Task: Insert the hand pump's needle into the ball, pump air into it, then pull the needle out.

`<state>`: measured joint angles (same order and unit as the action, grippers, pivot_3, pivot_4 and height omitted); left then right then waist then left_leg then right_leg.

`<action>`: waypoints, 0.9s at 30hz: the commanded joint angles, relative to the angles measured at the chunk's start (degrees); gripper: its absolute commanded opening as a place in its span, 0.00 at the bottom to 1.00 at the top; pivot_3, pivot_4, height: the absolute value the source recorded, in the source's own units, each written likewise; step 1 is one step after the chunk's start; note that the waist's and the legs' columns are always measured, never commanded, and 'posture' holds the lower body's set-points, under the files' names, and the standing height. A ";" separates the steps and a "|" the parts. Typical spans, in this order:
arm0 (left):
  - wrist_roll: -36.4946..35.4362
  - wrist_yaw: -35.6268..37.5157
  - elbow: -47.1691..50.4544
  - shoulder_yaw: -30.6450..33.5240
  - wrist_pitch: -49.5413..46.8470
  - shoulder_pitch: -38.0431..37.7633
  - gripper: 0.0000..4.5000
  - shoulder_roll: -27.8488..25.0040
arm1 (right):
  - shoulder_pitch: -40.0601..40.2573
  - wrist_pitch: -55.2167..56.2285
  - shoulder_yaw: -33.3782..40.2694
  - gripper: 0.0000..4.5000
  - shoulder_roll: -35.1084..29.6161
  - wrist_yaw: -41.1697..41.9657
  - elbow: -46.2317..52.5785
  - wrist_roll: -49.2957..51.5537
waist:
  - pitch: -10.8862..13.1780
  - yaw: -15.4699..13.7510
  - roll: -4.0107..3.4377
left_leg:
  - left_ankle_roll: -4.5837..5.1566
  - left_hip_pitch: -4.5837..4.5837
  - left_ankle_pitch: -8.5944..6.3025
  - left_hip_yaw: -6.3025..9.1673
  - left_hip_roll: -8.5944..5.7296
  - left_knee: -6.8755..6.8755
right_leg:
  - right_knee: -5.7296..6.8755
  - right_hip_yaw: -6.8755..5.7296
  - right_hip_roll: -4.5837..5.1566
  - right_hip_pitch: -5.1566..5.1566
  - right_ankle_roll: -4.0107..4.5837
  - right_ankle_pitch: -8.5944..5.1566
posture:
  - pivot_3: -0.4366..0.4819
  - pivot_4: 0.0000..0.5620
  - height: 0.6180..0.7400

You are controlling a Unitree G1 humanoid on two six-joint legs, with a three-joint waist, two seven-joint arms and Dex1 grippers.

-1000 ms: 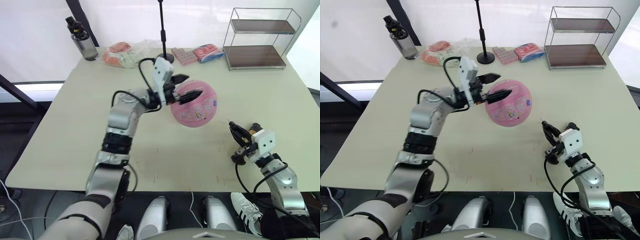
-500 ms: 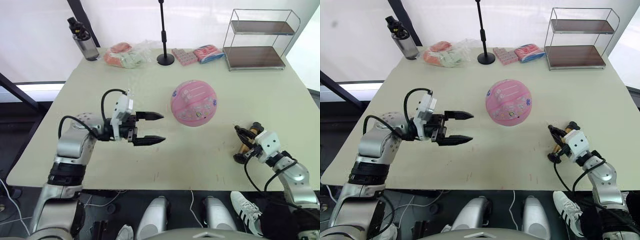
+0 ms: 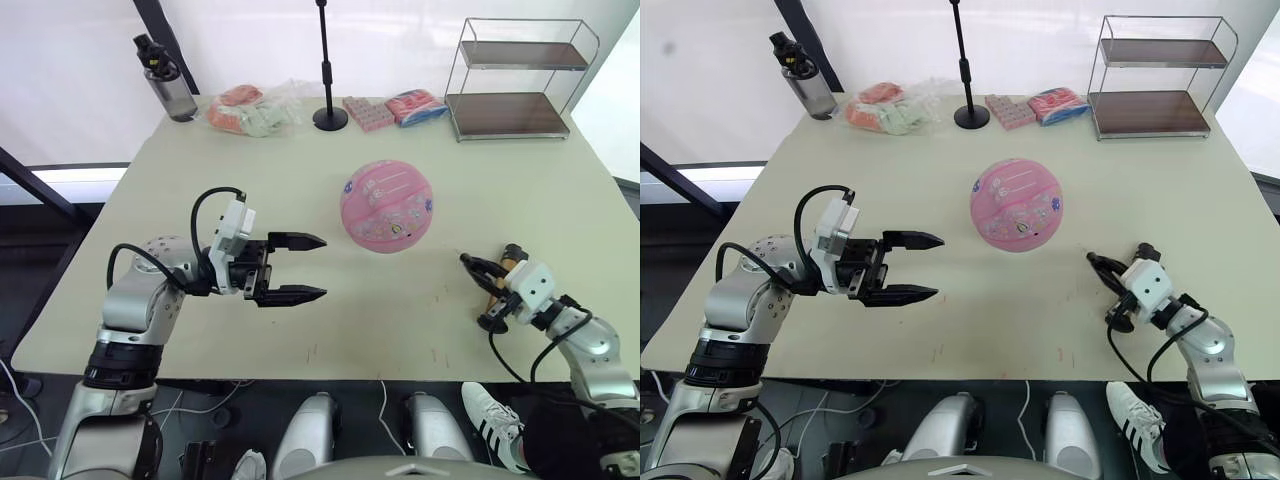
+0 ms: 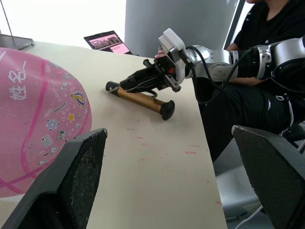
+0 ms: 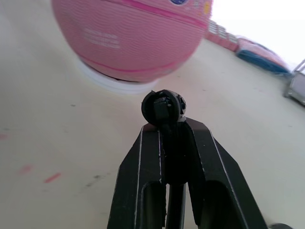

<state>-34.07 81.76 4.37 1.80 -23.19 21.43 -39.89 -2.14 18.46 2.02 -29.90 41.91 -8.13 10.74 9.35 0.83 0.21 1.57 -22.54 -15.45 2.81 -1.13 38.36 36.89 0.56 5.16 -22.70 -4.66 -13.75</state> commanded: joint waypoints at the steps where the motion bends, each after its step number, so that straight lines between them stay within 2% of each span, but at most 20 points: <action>1: -1.20 0.53 1.08 1.60 0.81 -0.20 1.00 -1.05 | 1.30 -4.32 0.90 0.32 -0.33 2.26 6.23 5.28 | 0.00 -0.02 0.00 | 0.00 0.00 0.00 0.00 0.00 0.00 | 0.00 0.00 0.00 0.00 0.00 0.00 | 0.48 0.27 1.00; 3: -1.12 0.68 0.91 1.54 0.95 -0.16 1.00 -1.19 | 1.82 -6.48 1.21 0.55 -0.71 3.31 8.53 7.22 | 0.00 -0.02 0.00 | 0.00 0.00 0.00 -0.01 0.01 0.01 | 0.00 0.01 0.00 0.00 0.00 0.00 | 0.48 0.27 1.00; 4: -1.17 0.72 0.89 1.53 0.95 -0.16 1.00 -1.22 | 1.90 -7.38 1.32 0.59 -0.99 3.58 9.52 7.71 | 0.00 -0.03 0.00 | 0.00 0.00 0.00 -0.01 0.01 0.01 | 0.00 0.01 0.00 0.00 0.00 0.00 | 0.48 0.27 1.00; 6: -1.13 0.66 1.02 1.38 1.03 -0.19 1.00 -1.07 | 1.78 -9.06 1.45 0.82 -1.50 3.85 11.57 8.36 | 0.00 -0.04 0.00 | 0.00 0.00 0.00 0.00 0.01 0.02 | 0.01 0.01 -0.01 0.00 0.01 0.01 | 0.48 0.27 1.00; 8: -1.12 0.67 1.10 1.21 1.11 -0.14 1.00 -0.89 | 1.66 -10.24 1.42 0.99 -1.67 3.85 13.03 8.56 | 0.00 -0.04 0.00 | 0.00 0.00 0.00 0.00 0.02 0.01 | 0.01 0.00 -0.02 0.00 0.01 0.01 | 0.48 0.27 1.00; 19: -1.31 0.61 1.24 1.34 1.52 -0.42 1.00 -0.58 | 0.33 -20.25 -0.31 0.99 -3.20 5.63 20.84 10.05 | 0.00 -0.02 0.00 | 0.00 0.00 0.00 -0.01 0.04 0.02 | 0.01 0.00 -0.05 -0.01 0.02 0.01 | 0.48 0.27 1.00; 23: -1.42 0.69 1.11 1.50 1.66 -0.67 1.00 -0.59 | 0.54 -24.47 1.18 0.99 -4.48 8.14 23.49 14.84 | 0.01 -0.12 0.02 | 0.01 -0.01 0.00 0.00 0.05 0.02 | 0.01 0.00 -0.06 -0.01 0.02 0.01 | 0.48 0.27 1.00; 27: -1.44 0.64 0.58 1.52 1.98 -0.69 1.00 -0.35 | -0.31 -26.79 3.68 0.99 -3.51 6.86 24.36 18.39 | 0.02 -0.10 0.02 | 0.01 -0.01 0.00 0.00 0.06 0.02 | 0.00 -0.01 -0.06 -0.01 0.02 0.02 | 0.48 0.27 1.00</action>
<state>-34.07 82.25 4.23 1.81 -22.05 20.49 -40.21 -1.75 -8.17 3.64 -33.40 49.15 14.38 27.57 9.37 0.73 0.24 1.58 -22.55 -15.45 2.81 -1.07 38.38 36.89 0.55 5.10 -22.70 -4.63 -13.73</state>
